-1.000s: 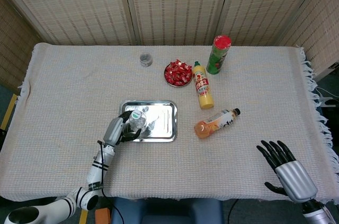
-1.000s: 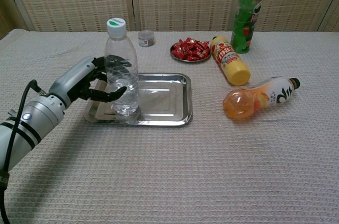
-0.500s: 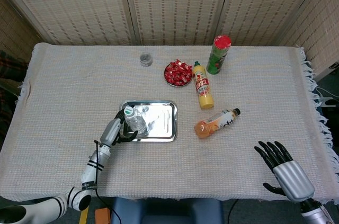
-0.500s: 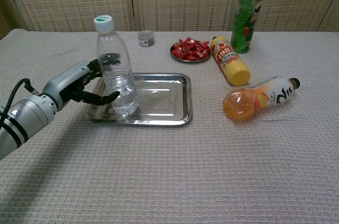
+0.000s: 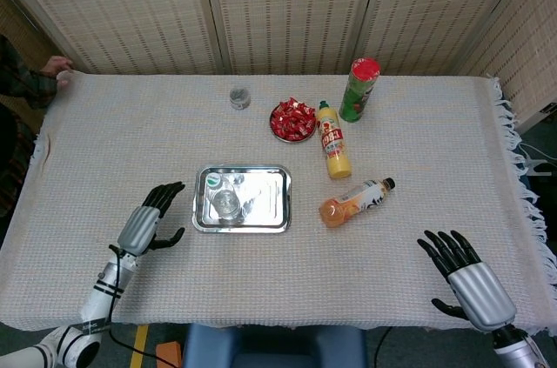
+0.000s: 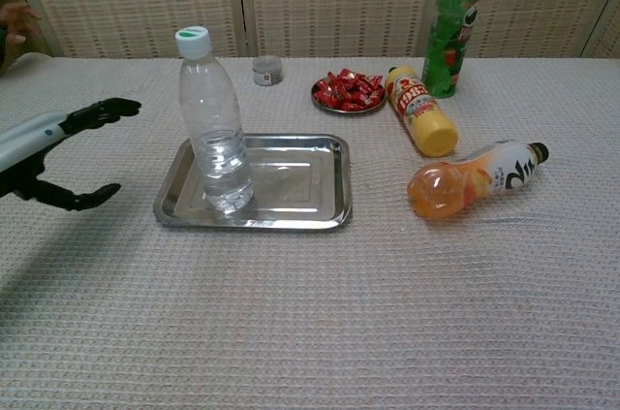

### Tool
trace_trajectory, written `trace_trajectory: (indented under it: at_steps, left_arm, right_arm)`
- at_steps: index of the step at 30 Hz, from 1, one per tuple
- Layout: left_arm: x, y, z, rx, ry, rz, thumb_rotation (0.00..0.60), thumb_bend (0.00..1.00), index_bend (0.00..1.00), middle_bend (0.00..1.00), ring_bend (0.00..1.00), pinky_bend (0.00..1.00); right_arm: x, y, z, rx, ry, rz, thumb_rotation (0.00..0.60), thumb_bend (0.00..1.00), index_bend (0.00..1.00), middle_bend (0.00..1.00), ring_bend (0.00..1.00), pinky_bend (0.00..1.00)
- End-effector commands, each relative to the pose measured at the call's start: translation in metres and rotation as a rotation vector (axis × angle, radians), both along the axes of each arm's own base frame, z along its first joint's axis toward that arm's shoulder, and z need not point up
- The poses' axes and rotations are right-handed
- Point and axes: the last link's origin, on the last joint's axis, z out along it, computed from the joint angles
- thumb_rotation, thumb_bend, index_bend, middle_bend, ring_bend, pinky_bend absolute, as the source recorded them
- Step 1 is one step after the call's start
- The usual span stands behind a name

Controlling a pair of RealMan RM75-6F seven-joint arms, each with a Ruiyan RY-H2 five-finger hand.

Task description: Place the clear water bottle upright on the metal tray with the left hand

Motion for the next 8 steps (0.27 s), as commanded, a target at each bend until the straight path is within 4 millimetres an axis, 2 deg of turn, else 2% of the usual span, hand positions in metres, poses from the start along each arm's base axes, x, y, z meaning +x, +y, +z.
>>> trace_trajectory:
  at_steps: [1,4,8]
  left_arm:
    - [-0.057,-0.061,0.067,0.269,0.182,-0.017,0.6,0.38,0.0,0.0,0.0,0.0]
    - [-0.074,-0.078,0.092,0.443,0.272,-0.014,0.6,0.38,0.0,0.0,0.0,0.0]
    - [-0.072,-0.088,0.108,0.454,0.235,0.001,0.6,0.39,0.0,0.0,0.0,0.0]
  right_arm:
    - [-0.002,-0.005,0.001,-0.028,-0.016,-0.011,0.6,0.01,0.0,0.0,0.0,0.0]
    - [-0.003,-0.01,-0.002,-0.035,-0.016,-0.027,0.6,0.01,0.0,0.0,0.0,0.0]
    - [-0.003,-0.009,-0.006,-0.023,0.005,-0.024,0.6,0.01,0.0,0.0,0.0,0.0]
